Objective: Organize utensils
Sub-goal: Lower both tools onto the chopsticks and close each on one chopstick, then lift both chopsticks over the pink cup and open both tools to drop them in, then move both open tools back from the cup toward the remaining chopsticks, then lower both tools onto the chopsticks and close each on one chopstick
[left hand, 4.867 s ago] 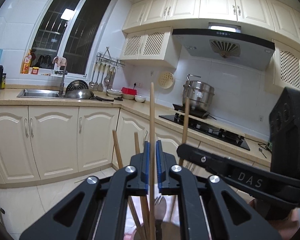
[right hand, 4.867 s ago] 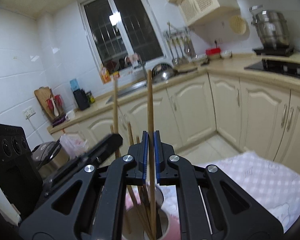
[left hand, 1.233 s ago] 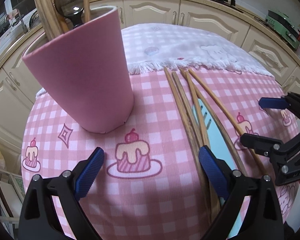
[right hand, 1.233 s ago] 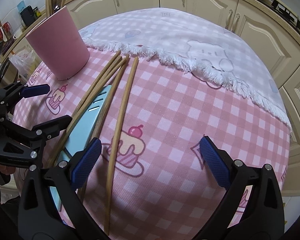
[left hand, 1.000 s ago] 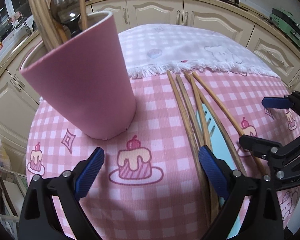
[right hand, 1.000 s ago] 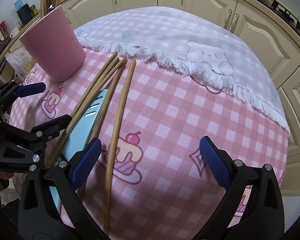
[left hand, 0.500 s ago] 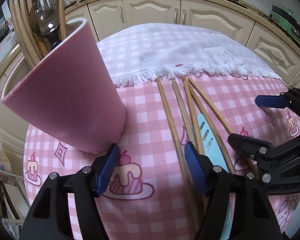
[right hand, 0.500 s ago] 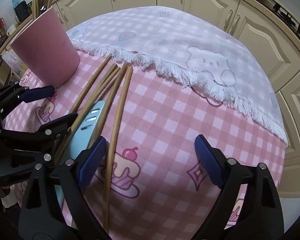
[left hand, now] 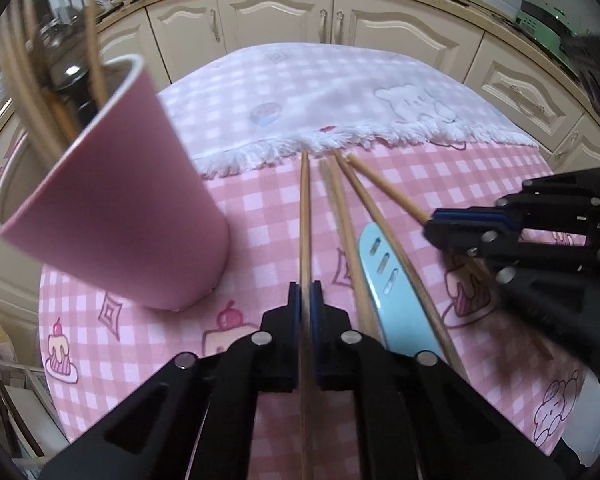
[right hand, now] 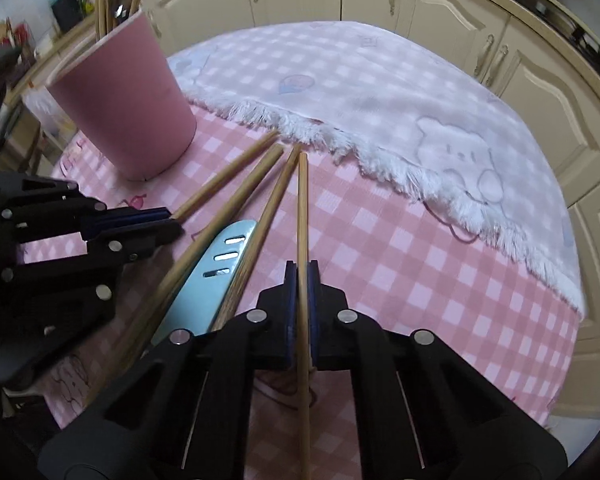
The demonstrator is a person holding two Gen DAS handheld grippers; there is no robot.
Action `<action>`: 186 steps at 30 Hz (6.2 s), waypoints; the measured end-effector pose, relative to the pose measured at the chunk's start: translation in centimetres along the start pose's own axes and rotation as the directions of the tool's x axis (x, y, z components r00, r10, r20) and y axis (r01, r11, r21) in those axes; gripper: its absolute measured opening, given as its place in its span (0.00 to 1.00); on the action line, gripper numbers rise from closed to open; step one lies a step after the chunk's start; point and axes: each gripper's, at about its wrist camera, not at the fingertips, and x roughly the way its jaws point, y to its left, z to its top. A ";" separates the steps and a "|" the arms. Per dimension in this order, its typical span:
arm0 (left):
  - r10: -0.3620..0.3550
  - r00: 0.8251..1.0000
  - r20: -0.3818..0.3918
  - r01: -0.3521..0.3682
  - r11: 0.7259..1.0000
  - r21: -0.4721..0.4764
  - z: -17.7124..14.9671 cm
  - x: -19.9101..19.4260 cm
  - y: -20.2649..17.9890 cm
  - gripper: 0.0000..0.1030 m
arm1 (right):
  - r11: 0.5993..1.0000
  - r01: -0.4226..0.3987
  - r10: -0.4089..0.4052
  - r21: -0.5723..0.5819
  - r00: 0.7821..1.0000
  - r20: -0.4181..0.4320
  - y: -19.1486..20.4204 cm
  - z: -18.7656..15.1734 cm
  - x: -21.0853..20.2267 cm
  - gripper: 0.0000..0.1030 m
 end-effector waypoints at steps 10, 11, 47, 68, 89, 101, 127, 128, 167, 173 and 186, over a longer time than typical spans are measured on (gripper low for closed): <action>-0.041 0.988 0.147 0.046 0.999 -0.027 -1.7 -4.6 1.1 0.05 | 0.975 -0.183 0.157 0.123 0.969 0.193 -3.1 -0.7 -4.3 0.05; -0.041 0.983 0.176 0.047 0.998 -0.029 -1.7 -5.4 1.1 0.05 | 0.971 -0.203 0.173 0.129 0.961 0.214 -3.2 -0.7 -4.6 0.05; 0.170 0.575 0.800 0.075 0.963 -0.258 4.8 -23.6 11.1 0.05 | 0.924 -0.336 0.372 -0.184 0.674 0.638 5.7 14.5 -16.4 0.05; 0.238 0.575 0.783 0.055 0.943 -0.328 5.4 -18.0 12.4 0.05 | 0.940 -0.285 0.338 -0.187 0.712 0.615 7.3 16.3 -11.5 0.05; 0.275 0.640 0.717 -0.050 0.947 -0.319 0.8 -19.0 11.0 0.90 | 0.966 -0.257 0.199 0.024 0.802 0.564 1.4 12.4 -11.0 0.91; 0.230 0.685 0.691 -0.053 0.962 -0.268 -0.8 -20.1 8.6 0.90 | 0.974 -0.194 0.113 0.114 0.860 0.497 -1.4 9.4 -11.6 0.91; 0.109 0.878 0.467 -0.057 0.991 -0.125 -2.8 -12.6 3.3 0.90 | 0.982 -0.060 0.023 0.178 0.978 0.205 -2.2 1.6 -5.9 0.91; 0.106 0.889 0.445 -0.059 0.991 -0.118 -2.8 -12.0 3.2 0.90 | 0.983 -0.053 0.019 0.173 0.981 0.193 -2.0 1.3 -5.6 0.91; 0.083 0.996 0.022 -0.083 0.996 -0.019 -2.8 -0.5 1.0 0.90 | 0.982 0.184 -0.186 -0.047 0.981 -0.057 2.5 -4.1 -0.3 0.89; 0.058 0.998 -0.001 -0.058 0.998 -0.015 -2.1 -0.3 0.8 0.77 | 0.988 0.151 -0.153 -0.022 0.985 -0.075 1.8 -2.6 0.3 0.82; -0.002 0.999 -0.037 0.004 0.999 0.053 -0.9 -0.3 -0.8 0.07 | 0.992 0.094 -0.099 -0.082 0.993 -0.058 2.5 0.2 0.8 0.07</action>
